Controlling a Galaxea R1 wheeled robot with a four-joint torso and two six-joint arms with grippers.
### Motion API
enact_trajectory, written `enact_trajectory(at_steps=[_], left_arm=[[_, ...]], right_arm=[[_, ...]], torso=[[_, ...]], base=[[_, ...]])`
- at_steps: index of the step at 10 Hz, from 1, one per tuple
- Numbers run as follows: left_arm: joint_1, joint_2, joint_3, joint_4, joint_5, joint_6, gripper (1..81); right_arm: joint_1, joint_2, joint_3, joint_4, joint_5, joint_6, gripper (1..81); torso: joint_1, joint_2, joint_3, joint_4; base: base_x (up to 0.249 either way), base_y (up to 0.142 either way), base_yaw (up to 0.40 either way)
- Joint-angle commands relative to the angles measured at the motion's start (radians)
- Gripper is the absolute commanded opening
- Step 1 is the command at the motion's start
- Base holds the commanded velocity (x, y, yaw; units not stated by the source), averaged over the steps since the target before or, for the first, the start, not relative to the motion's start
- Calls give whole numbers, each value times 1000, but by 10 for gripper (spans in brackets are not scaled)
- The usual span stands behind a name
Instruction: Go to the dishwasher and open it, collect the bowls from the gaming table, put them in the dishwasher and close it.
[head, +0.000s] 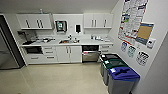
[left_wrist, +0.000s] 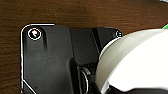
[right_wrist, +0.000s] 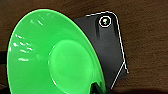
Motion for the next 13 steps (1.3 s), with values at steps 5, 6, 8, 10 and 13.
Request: enact_trajectory(at_steps=[5, 6, 8, 10, 13], left_arm=[[-45, -8, 17, 8, 2, 2, 10], [-47, -8, 17, 8, 2, 2, 10], [-47, -8, 15, 8, 2, 2, 10], [-45, -8, 15, 8, 2, 2, 10], [-47, -8, 15, 8, 2, 2, 10]], right_arm=[[52, -10, 4, -2, -74, -5, 10], [52, -10, 4, -4, -74, -5, 10], [52, -10, 4, -7, -76, -5, 10], [52, -9, 4, -8, -76, -5, 10], [53, -9, 4, -10, -76, -5, 10]], torso=[[0, 0, 0, 0], [0, 0, 0, 0], [0, 0, 0, 0], [0, 0, 0, 0], [0, 0, 0, 0]], base=[[115, 0, 0], [120, 0, 0], [121, 0, 0], [122, 0, 0], [123, 0, 0]])
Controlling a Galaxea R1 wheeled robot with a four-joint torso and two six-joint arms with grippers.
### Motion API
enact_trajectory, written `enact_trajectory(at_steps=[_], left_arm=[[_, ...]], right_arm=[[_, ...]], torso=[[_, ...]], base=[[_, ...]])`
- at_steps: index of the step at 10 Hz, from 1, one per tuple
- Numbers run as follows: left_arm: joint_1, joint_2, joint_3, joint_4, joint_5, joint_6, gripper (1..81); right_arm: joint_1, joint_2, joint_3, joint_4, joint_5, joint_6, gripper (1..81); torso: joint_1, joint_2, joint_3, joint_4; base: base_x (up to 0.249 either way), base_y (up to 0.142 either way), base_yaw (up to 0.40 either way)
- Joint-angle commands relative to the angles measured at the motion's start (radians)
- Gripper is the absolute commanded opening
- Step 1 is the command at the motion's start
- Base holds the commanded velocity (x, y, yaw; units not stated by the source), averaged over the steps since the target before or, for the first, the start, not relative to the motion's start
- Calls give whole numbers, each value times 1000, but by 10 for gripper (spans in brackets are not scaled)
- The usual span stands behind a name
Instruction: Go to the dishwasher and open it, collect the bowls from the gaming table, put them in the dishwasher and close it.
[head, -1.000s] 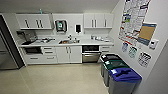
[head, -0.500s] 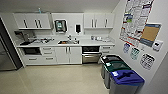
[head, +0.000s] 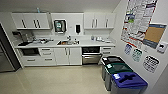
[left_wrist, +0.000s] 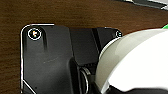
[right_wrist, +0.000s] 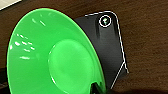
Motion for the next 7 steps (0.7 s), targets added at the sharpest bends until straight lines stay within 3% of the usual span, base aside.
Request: enact_trajectory(at_steps=[1, 7], left_arm=[[-47, -7, 16, 8, 3, 2, 10], [-49, -10, 16, 2, 5, 1, 10]], right_arm=[[57, -10, 4, -6, -76, -5, 10], [57, -11, 4, -8, -76, -5, 10]], torso=[[0, 0, 0, 0], [0, 0, 0, 0]], base=[[122, 0, 0], [125, 0, 0]])
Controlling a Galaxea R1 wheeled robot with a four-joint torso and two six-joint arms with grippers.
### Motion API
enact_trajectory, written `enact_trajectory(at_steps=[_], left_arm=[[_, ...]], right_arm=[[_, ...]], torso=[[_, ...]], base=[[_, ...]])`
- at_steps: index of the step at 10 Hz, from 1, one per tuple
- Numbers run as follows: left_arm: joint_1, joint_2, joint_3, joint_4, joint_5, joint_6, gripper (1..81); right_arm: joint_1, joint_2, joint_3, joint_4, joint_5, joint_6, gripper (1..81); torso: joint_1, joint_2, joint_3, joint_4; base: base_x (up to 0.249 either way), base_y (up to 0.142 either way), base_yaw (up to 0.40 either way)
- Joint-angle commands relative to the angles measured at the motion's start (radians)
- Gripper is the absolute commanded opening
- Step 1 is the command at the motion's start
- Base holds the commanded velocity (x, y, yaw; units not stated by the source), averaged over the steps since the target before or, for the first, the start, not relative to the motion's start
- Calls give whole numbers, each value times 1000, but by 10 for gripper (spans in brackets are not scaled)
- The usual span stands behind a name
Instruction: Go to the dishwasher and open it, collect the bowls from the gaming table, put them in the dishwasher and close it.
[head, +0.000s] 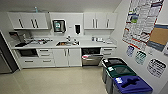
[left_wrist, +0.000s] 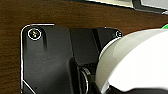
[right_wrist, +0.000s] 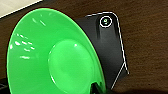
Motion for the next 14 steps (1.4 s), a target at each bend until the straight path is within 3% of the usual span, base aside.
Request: enact_trajectory(at_steps=[1, 14], left_arm=[[-48, -9, 16, 1, 5, -1, 10], [-51, -9, 17, -1, 2, -1, 10]], right_arm=[[53, -11, 4, -5, -76, -5, 10], [54, -6, 4, -14, -76, -5, 10]], torso=[[0, 0, 0, 0], [0, 0, 0, 0]], base=[[132, 0, 0], [137, 0, 0]])
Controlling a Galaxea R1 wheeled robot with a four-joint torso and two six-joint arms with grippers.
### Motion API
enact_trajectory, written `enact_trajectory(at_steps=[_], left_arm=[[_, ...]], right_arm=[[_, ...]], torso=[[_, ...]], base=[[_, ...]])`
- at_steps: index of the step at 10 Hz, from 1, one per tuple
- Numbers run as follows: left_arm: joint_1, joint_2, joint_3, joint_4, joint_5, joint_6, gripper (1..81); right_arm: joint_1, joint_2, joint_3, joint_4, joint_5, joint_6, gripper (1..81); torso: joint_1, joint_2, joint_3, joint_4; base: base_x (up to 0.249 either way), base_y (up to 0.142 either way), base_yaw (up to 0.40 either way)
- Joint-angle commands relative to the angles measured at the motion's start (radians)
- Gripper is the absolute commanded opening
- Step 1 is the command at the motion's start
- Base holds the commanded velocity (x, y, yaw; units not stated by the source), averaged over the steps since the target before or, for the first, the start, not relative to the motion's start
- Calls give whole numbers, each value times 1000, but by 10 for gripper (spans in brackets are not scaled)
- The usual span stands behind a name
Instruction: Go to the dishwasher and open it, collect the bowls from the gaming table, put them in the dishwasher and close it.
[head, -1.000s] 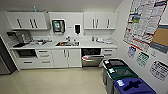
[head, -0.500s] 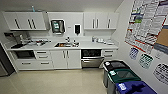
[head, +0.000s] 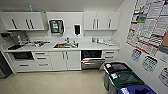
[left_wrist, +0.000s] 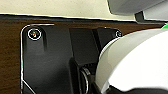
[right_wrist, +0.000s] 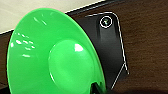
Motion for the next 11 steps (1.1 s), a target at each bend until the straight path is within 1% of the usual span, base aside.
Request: enact_trajectory(at_steps=[1, 11], left_arm=[[-49, -11, 17, -1, 2, 0, 10], [-51, -14, 17, -1, -6, 0, 10]], right_arm=[[56, -8, 4, -8, -78, -5, 10], [53, -8, 3, -8, -78, -5, 10]], torso=[[0, 0, 0, 0], [1, 0, 0, 0]], base=[[154, 0, 0], [151, 0, 0]])
